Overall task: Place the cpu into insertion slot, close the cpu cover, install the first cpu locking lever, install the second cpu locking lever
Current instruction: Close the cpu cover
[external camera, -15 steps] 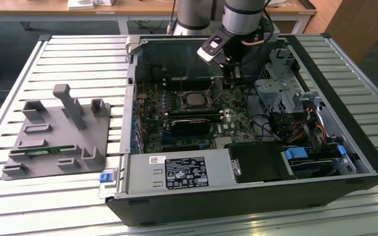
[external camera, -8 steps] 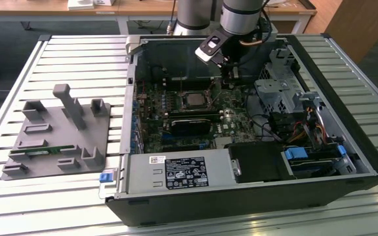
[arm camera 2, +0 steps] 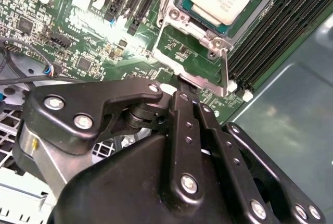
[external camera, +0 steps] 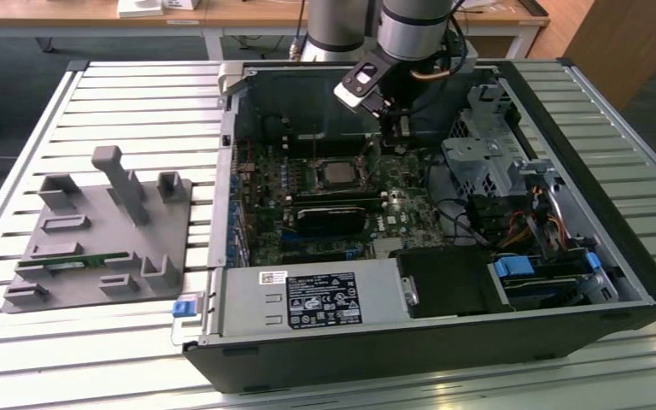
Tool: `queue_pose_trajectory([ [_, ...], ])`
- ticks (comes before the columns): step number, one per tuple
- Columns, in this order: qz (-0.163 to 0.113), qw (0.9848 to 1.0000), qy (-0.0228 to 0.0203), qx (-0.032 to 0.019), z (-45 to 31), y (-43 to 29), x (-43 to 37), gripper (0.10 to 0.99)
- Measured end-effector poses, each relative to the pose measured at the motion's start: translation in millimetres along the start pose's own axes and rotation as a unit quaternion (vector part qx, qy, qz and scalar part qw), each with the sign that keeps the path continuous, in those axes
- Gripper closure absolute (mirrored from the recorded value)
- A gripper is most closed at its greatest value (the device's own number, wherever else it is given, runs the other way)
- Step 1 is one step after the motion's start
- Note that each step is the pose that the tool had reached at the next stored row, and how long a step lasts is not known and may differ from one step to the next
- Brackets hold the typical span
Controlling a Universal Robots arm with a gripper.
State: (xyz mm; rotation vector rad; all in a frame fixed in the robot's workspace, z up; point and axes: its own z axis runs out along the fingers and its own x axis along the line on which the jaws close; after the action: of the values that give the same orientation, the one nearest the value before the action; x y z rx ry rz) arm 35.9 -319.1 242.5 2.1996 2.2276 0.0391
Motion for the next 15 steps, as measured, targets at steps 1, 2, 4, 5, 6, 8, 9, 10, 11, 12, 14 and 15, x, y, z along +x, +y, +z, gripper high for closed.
queue_pose_trajectory([
  [1, 0.0, 1.0, 0.0001, 0.0, 0.1, -1.0, 0.0, 0.98],
  [2, 0.0, 1.0, 0.0001, 0.0, 0.1, -2.3, 0.1, 0.98],
  [4, 0.0, 1.0, 0.0001, 0.0, 0.2, -4.3, 0.1, 0.98],
  [5, 0.0, 1.0, 0.0, 0.0, 0.2, -5.2, 0.1, 0.98],
  [6, 0.0, 1.0, 0.0, 0.0, 0.2, -6.2, 0.1, 0.98],
  [8, 0.0, 1.0, 0.0, 0.0, 0.3, -8.3, 0.1, 0.98],
  [9, 0.0, 1.0, 0.0, 0.0, 0.4, -9.2, 0.1, 0.98],
  [10, 0.0, 1.0, 0.0, 0.0, 0.4, -10.1, 0.1, 0.98],
  [11, 0.0, 1.0, 0.0001, 0.0, 0.5, -10.9, 0.1, 0.98],
  [12, 0.0, 1.0, 0.0, 0.0, 0.5, -11.9, 0.1, 0.98],
  [14, 0.0, 1.0, 0.0, 0.0, 0.7, -13.7, 0.2, 0.98],
  [15, 0.0, 1.0, 0.0, 0.0, 0.7, -14.6, 0.2, 0.98],
])
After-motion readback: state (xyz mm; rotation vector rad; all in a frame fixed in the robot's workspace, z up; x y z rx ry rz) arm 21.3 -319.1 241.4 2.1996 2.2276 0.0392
